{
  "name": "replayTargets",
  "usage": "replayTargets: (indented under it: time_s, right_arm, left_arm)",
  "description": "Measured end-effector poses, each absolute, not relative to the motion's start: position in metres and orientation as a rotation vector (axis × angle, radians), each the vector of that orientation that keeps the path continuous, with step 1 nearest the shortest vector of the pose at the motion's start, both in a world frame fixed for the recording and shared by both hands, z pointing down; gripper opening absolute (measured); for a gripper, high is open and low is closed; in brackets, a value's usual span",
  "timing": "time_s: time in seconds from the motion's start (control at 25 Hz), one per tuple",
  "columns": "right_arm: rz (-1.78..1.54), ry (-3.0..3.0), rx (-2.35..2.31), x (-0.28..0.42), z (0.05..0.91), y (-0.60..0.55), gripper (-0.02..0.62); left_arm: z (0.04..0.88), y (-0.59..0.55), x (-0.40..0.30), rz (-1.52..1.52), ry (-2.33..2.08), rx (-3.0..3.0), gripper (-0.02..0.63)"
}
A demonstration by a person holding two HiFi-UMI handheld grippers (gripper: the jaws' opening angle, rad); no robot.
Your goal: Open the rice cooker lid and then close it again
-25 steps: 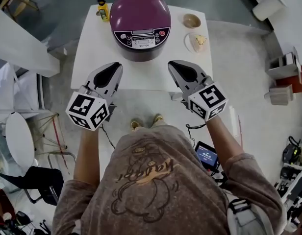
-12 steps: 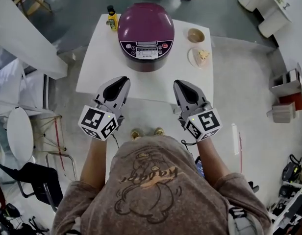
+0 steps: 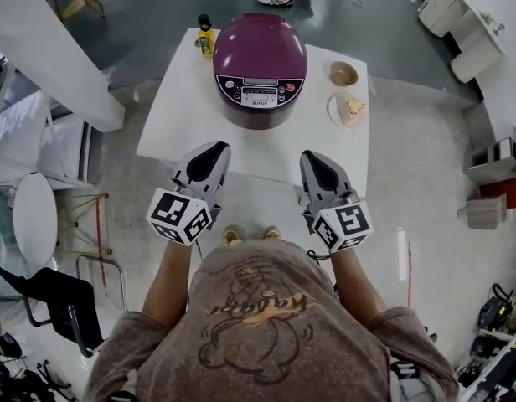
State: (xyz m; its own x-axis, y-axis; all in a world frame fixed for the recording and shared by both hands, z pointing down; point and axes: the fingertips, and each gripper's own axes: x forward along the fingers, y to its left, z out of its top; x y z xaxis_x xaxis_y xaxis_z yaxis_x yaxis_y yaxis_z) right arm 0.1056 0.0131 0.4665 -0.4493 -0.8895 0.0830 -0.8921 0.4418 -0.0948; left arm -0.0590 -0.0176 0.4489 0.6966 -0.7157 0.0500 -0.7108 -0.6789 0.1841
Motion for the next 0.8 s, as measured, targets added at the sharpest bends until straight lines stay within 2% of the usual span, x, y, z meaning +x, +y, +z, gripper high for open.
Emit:
replayTargets:
  time_s: [0.8]
  right_arm:
    - [0.198, -2.652, 1.631, 0.1139, 0.4626, 0.0182, -0.002]
  left_arm:
    - [0.4414, -0.0129, -0.0598, -0.040, -1.178, 2.685, 0.043]
